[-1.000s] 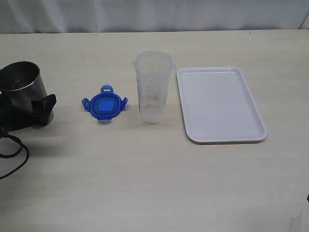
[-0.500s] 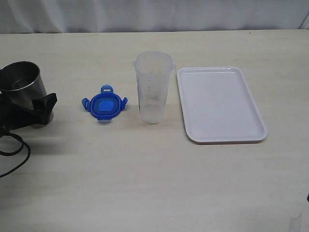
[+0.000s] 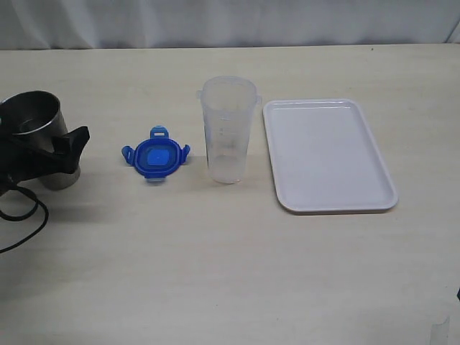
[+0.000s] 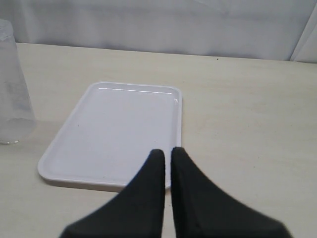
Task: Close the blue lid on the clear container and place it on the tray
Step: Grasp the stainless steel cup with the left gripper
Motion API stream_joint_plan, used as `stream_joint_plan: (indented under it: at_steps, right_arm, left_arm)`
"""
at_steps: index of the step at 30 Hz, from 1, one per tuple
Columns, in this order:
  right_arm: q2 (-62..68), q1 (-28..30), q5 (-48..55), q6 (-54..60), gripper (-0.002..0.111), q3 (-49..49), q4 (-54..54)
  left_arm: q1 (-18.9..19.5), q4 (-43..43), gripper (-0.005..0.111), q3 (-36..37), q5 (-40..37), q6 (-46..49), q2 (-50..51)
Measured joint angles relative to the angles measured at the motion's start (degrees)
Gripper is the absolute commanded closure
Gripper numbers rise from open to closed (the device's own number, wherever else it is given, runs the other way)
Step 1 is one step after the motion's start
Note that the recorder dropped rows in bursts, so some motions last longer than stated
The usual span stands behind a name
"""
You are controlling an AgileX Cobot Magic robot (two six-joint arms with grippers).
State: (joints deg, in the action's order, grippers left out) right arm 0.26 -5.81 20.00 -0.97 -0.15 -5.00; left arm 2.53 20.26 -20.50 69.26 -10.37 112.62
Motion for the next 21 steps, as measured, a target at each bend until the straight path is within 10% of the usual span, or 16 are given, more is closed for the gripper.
stream_joint_plan:
  at_steps: [15, 21]
  right_arm:
    - [0.0, 0.0, 0.0, 0.0, 0.104, 0.0, 0.0]
    - [0.0, 0.0, 0.0, 0.0, 0.104, 0.0, 0.0]
  left_arm:
    - [0.0, 0.0, 0.005, 0.0, -0.1, 0.0, 0.0]
    - [0.0, -0.2, 0.051, 0.0, -0.5, -0.1, 0.0]
